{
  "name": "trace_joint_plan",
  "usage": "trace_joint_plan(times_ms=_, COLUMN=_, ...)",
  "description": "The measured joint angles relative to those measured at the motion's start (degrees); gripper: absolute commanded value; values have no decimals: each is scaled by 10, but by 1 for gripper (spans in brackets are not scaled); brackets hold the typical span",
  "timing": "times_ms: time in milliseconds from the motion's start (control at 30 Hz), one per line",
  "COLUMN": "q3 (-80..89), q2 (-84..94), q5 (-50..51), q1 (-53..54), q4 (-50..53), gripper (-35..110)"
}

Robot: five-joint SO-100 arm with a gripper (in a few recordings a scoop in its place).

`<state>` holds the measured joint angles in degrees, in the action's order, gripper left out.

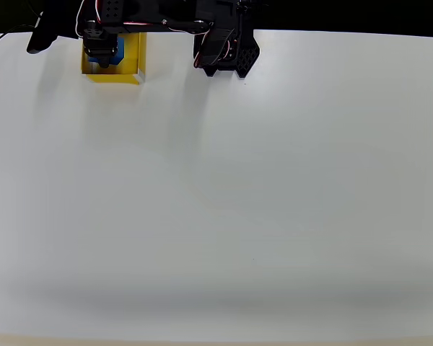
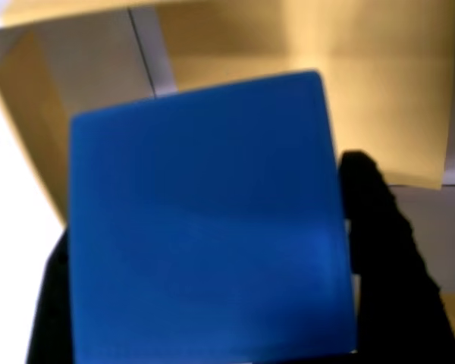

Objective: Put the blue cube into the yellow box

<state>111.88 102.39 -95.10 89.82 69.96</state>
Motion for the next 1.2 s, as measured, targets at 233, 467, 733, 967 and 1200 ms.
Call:
trace_joint_plan(times_ms=233, q3=69, q2=32, q5=0, q1=9, q4=-47, gripper=8)
trace_joint_plan(times_ms=467, q3=122, q2=66, q5=0, q1=22, q4=-81, gripper=22)
trace_joint_plan(times_ms=733, q3=149, q2=72, q5=1, q1=37, q4=-120, gripper=33)
trace_joint_plan(times_ms=967, q3=124, q2=72, q5=-15, q1=50, q4=-65, gripper=35)
trace_joint_plan(times_ms=1200, q3=-38, q2=72, q5=-51, q1=50, q4=103, gripper=27)
